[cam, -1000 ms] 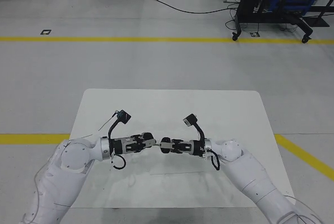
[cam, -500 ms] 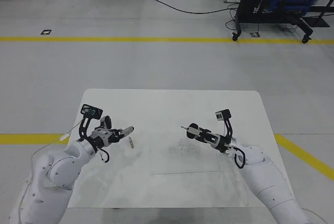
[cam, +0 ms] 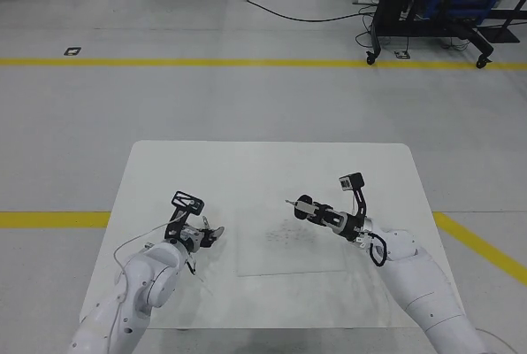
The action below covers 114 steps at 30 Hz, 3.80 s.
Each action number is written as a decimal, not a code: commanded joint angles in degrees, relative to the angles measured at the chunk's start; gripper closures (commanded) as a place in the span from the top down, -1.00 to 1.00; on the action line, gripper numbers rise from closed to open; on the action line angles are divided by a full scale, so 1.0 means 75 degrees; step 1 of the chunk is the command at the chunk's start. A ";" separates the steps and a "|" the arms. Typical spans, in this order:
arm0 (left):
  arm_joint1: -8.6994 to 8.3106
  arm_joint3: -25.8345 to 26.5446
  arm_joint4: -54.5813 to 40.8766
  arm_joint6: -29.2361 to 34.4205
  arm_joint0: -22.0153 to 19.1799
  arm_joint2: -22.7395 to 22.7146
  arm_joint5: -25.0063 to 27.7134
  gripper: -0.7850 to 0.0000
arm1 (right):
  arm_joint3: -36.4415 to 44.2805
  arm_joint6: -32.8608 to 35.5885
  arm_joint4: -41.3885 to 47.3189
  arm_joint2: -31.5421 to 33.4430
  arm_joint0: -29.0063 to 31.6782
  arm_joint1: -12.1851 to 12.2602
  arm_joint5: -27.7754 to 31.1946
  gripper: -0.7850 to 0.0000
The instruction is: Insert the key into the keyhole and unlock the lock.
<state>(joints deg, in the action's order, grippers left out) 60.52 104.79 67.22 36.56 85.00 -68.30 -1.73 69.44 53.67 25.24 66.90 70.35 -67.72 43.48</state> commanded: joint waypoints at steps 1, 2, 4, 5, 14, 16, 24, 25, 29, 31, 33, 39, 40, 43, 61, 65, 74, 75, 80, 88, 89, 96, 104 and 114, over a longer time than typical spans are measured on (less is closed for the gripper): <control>0.0017 -0.0028 0.0020 0.0096 -0.0061 0.0036 -0.0016 0.91 | 0.0000 0.0000 0.0000 0.0000 0.0000 0.0000 0.0000 -1.00; 0.0026 -0.0058 0.0013 0.0178 -0.0093 0.0052 -0.0031 0.84 | 0.0000 0.0000 0.0000 0.0000 0.0000 0.0000 0.0000 -1.00; 0.0048 -0.0121 -0.0011 0.0291 -0.0169 0.0069 -0.0114 0.70 | 0.0000 0.0000 0.0000 0.0000 0.0000 0.0000 0.0000 -1.00; 0.0057 -0.0156 0.0005 0.0365 -0.0202 0.0093 -0.0141 0.56 | 0.0000 0.0000 0.0000 0.0000 0.0000 0.0000 0.0000 -1.00; 0.0133 -0.0267 0.0028 0.0531 -0.0288 0.0192 -0.0326 -0.09 | 0.0000 0.0000 0.0000 0.0000 0.0000 0.0000 0.0000 -1.00; 0.0148 -0.0256 0.0007 0.0533 -0.0292 0.0198 -0.0342 -0.15 | 0.0000 0.0000 0.0000 0.0000 0.0000 0.0000 0.0000 -1.00; 0.0188 -0.0149 0.0115 0.0472 -0.0269 0.0190 -0.0379 -0.47 | 0.0000 0.0000 0.0000 0.0000 0.0000 0.0000 0.0000 -1.00; 0.0192 -0.0140 0.0147 0.0484 -0.0265 0.0201 -0.0364 -0.77 | 0.0000 0.0000 0.0000 0.0000 0.0000 0.0000 0.0000 -1.00; 0.0211 -0.0101 0.0216 0.0509 -0.0251 0.0218 -0.0355 -1.00 | 0.0000 0.0000 0.0000 0.0000 0.0000 0.0000 0.0000 -1.00; 0.0220 -0.0089 0.0233 0.0513 -0.0245 0.0213 -0.0349 -1.00 | 0.0000 0.0000 0.0000 0.0000 0.0000 0.0000 0.0000 -1.00; 0.0227 -0.0110 0.0278 0.0534 -0.0251 0.0205 -0.0336 -1.00 | 0.0000 0.0000 0.0000 0.0000 0.0000 0.0000 0.0000 -1.00; 0.0255 -0.0141 0.0362 0.0534 -0.0250 0.0187 -0.0345 -1.00 | 0.0000 0.0000 0.0000 0.0000 0.0000 0.0000 0.0000 -1.00; 0.0258 -0.0150 0.0385 0.0542 -0.0248 0.0176 -0.0356 -1.00 | 0.0000 0.0000 0.0000 0.0000 0.0000 0.0000 0.0000 -1.00; 0.0271 -0.0172 0.0443 0.0537 -0.0239 0.0161 -0.0376 -1.00 | 0.0000 0.0000 0.0000 0.0000 0.0000 0.0000 0.0000 -1.00; 0.0309 -0.0009 0.0313 0.1067 -0.0130 -0.0032 -0.0059 -1.00 | 0.0000 0.0000 0.0000 0.0000 0.0000 0.0000 0.0000 -1.00; 0.0311 0.0017 0.0428 0.1289 -0.0147 -0.0055 -0.0032 -1.00 | 0.0000 0.0000 0.0000 0.0000 0.0000 0.0000 0.0000 -1.00; 0.0372 0.0015 0.0106 0.1146 -0.0190 0.0023 0.0146 -1.00 | 0.0000 0.0000 0.0000 0.0000 0.0000 0.0000 0.0000 -1.00; 0.0396 -0.0022 -0.0280 0.0996 -0.0234 -0.0035 0.0131 -1.00 | 0.0000 0.0000 0.0000 0.0000 0.0000 0.0000 0.0000 -1.00; 0.0533 -0.0546 -0.2978 0.0145 -0.0531 -0.0370 0.0533 -1.00 | 0.0000 0.0000 0.0000 0.0000 0.0000 0.0000 0.0000 -1.00; 0.0670 -0.1473 -0.5895 -0.0221 -0.1012 -0.0550 0.1423 -1.00 | 0.0000 0.0000 0.0000 0.0000 0.0000 0.0000 0.0000 -1.00; 0.0670 -0.1473 -0.5895 -0.0221 -0.1012 -0.0550 0.1423 -1.00 | 0.0000 0.0000 0.0000 0.0000 0.0000 0.0000 0.0000 -1.00; 0.0777 -0.1986 -0.8423 0.0364 -0.1221 -0.0628 0.0943 -1.00 | 0.0066 -0.0126 -0.0055 -0.0048 0.0026 -0.0012 -0.0120 -1.00; 0.1055 -0.4866 -1.2864 0.2318 -0.2997 -0.0454 -0.1081 -1.00 | 0.0330 -0.0731 0.0464 -0.0953 -0.0208 -0.0292 -0.0790 -1.00; 0.1069 -0.4830 -1.2978 0.2207 -0.2981 -0.0439 -0.1100 -1.00 | 0.0342 -0.0688 0.0638 -0.1020 -0.0209 -0.0312 -0.0929 -1.00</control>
<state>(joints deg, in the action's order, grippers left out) 68.48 68.15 -29.27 53.87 62.30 -71.52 -9.84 72.01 48.50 30.01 59.26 68.78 -70.05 36.52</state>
